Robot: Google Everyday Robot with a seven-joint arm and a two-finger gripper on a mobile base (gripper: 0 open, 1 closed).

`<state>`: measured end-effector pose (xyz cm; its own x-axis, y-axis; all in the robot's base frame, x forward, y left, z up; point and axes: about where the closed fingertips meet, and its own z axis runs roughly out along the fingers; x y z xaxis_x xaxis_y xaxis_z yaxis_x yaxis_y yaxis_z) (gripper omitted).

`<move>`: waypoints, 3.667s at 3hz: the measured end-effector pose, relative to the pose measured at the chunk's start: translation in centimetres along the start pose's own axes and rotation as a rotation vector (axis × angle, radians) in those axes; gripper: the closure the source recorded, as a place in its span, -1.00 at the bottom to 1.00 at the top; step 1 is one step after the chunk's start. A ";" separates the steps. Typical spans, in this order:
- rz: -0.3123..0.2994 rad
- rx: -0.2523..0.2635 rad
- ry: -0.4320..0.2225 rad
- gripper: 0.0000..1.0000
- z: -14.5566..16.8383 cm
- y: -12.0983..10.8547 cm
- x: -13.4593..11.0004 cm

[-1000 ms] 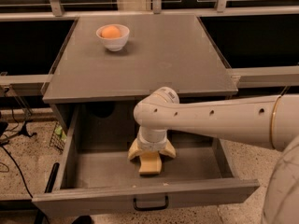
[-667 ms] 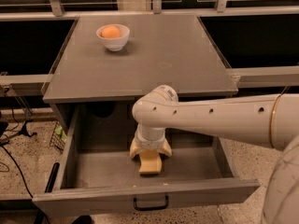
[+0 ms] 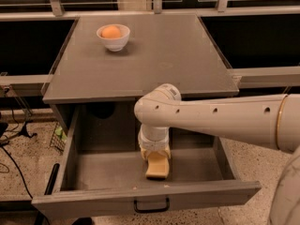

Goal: Pick sponge from top drawer and place on counter

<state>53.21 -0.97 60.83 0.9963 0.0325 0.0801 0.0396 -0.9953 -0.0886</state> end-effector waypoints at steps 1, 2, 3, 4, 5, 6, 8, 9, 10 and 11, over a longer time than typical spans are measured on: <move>0.028 0.011 -0.028 1.00 -1.6 0.2 -0.1; 0.056 0.025 -0.033 1.00 -4.0 0.7 -0.1; 0.072 0.020 -0.010 1.00 -7.3 1.6 0.2; 0.079 0.010 0.047 1.00 -12.9 2.5 0.6; 0.079 0.010 0.047 1.00 -12.9 2.5 0.6; 0.105 0.021 0.047 1.00 -15.2 2.1 1.7; 0.234 -0.028 0.063 1.00 -22.1 2.8 6.2; 0.300 -0.088 0.075 1.00 -25.8 3.5 8.7; 0.361 -0.099 0.100 1.00 -27.5 3.9 11.6; 0.411 -0.043 0.116 1.00 -26.4 4.0 13.2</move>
Offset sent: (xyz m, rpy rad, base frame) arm -0.0034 -0.0197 0.0712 0.0485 0.0427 -0.0840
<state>64.49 -6.95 87.76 0.9131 -0.3758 0.1579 -0.3648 -0.9262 -0.0952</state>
